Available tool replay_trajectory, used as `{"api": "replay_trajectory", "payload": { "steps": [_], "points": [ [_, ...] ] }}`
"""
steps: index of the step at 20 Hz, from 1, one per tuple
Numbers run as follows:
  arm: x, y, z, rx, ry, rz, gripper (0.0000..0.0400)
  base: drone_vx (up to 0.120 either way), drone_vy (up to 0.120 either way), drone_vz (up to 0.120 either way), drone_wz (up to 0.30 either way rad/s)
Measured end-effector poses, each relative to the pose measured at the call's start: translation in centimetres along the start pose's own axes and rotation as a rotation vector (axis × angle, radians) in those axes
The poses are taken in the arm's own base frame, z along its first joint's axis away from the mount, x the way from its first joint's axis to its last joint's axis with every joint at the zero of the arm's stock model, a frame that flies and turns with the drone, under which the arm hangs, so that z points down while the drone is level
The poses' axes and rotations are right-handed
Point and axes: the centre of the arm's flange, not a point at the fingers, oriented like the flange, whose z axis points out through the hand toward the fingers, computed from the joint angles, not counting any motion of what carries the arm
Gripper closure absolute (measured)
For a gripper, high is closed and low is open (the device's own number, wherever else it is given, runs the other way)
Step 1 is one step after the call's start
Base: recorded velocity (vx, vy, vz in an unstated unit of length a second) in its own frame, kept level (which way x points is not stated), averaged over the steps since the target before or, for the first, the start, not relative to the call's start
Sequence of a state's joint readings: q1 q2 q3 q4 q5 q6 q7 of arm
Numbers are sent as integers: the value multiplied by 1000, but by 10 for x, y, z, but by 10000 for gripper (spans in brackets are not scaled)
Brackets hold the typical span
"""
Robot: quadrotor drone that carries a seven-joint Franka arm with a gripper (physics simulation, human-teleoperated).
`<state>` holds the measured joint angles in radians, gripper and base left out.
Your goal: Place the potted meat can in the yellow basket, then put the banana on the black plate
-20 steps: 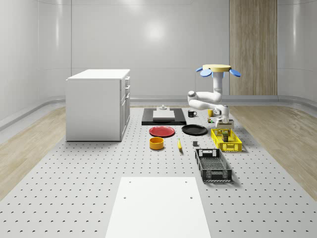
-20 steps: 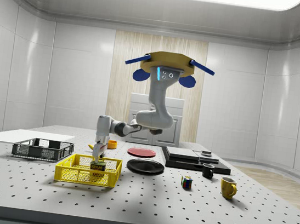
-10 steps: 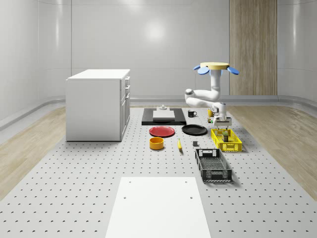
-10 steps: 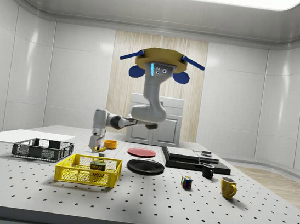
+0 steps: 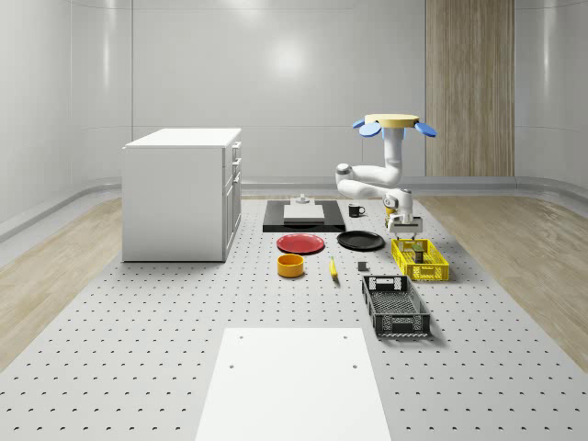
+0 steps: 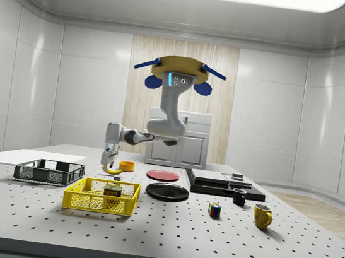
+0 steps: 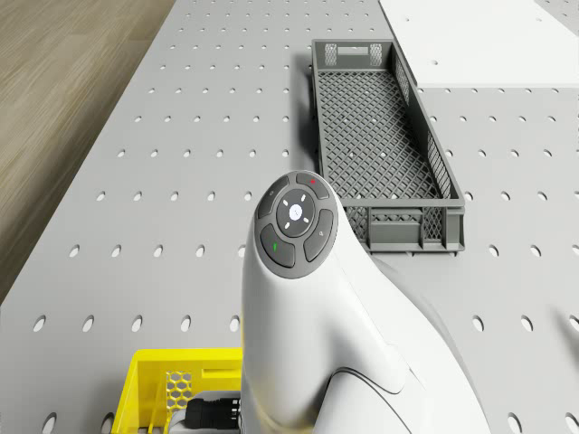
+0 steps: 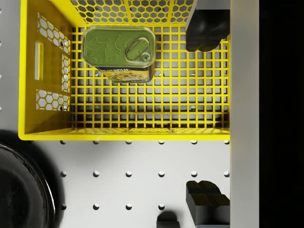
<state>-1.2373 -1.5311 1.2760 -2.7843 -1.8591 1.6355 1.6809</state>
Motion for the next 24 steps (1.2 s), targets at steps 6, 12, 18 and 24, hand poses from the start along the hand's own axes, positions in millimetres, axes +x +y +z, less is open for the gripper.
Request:
{"api": "replay_trajectory", "payload": {
  "steps": [6, 12, 18, 24],
  "points": [
    [0, 0, 0, 0, 0, 0, 0, 0, -120, 0, 0],
    [0, 0, 0, 0, 0, 0, 0, 0, -120, 0, 0],
    [0, 0, 0, 0, 0, 0, 0, 0, -120, 0, 0],
    [0, 0, 0, 0, 0, 0, 0, 47, -120, 0, 0]
  ]
}}
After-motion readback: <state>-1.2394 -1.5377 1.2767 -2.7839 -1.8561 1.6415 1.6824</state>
